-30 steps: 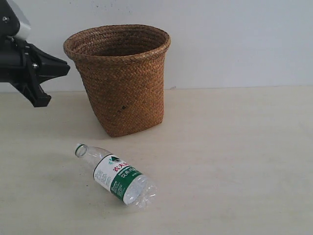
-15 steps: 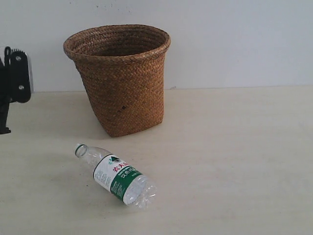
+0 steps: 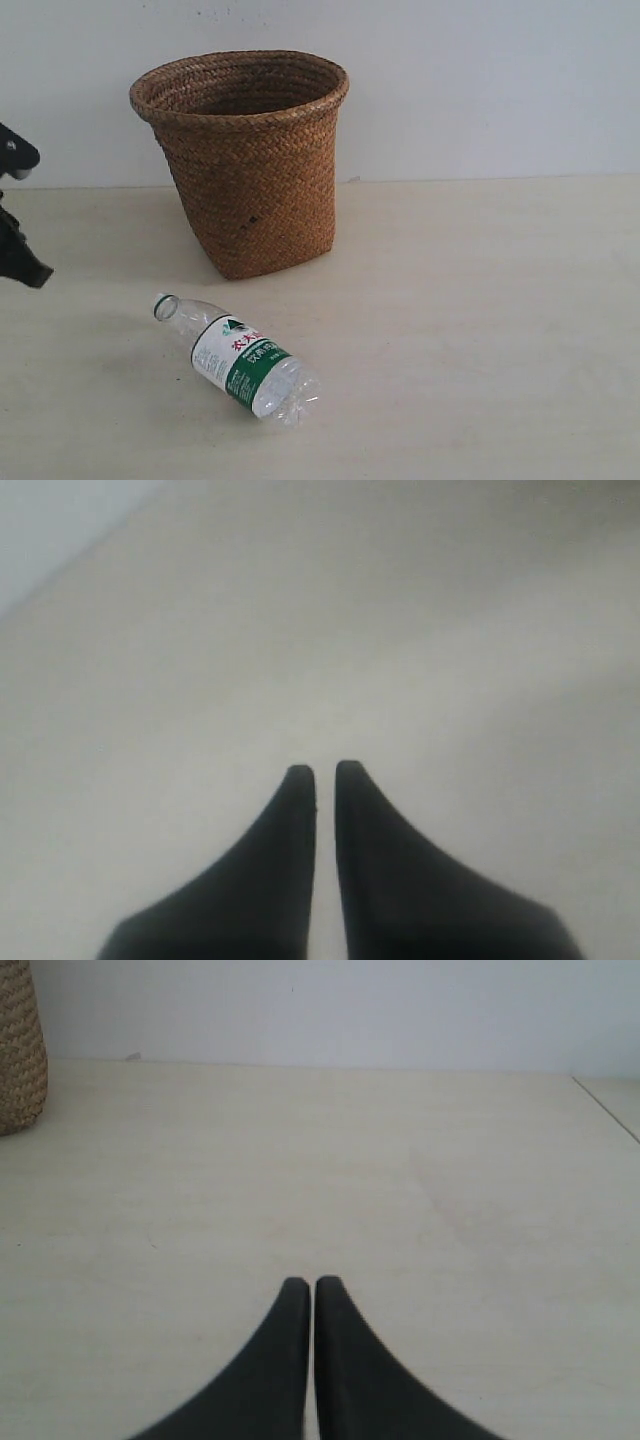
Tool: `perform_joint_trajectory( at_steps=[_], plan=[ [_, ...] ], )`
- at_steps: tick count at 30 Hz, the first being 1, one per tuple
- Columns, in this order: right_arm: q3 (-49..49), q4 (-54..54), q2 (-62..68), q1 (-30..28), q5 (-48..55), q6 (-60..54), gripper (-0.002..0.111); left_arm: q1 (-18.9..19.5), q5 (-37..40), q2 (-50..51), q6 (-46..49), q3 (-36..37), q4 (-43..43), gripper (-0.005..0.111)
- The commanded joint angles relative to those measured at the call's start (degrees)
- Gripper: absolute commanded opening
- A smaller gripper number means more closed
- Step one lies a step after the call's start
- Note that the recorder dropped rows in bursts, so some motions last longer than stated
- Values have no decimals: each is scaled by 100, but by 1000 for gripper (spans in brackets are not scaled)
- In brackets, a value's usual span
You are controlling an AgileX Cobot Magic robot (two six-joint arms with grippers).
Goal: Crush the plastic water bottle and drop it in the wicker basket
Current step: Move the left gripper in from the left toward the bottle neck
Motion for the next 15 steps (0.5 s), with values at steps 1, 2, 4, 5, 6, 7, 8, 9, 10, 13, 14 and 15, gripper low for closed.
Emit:
perform_joint_trajectory(
  at_steps=[1,2,4,5,6,7,8,9,10,13,14,15],
  plan=[
    [1,-2,-28,9,-26,-14,0,-234,719,461,2904,28,-1516,4],
    [1,-2,-28,9,-26,-14,0,-316,919,528,3670,28,-1554,4],
    [1,-2,-28,9,-26,-14,0,-455,1063,558,4455,28,-1582,4],
    [1,17,-28,9,-26,-13,0,-483,996,558,4539,28,-1582,4],
    [1,33,-28,9,-26,-13,0,-483,957,544,4539,-20,-1566,4],
    [1,33,-28,9,-26,-13,0,-483,957,520,4539,-95,-1566,4],
    [1,33,-28,9,-26,-13,0,-483,984,520,4539,-166,-1566,4],
    [1,33,-28,9,-26,-13,0,-483,1071,509,4539,-287,-1539,4],
    [1,33,-28,9,-26,-13,0,-483,1163,509,4539,-424,-1539,4],
    [1,33,-28,9,-26,-13,0,-483,1227,509,4539,-781,-1539,4],
    [1,33,-28,9,-26,-13,0,-483,1227,509,4539,-893,-1522,4],
    [1,33,-28,9,-26,-13,0,-483,1227,509,4539,-994,-1522,4]
  ],
)
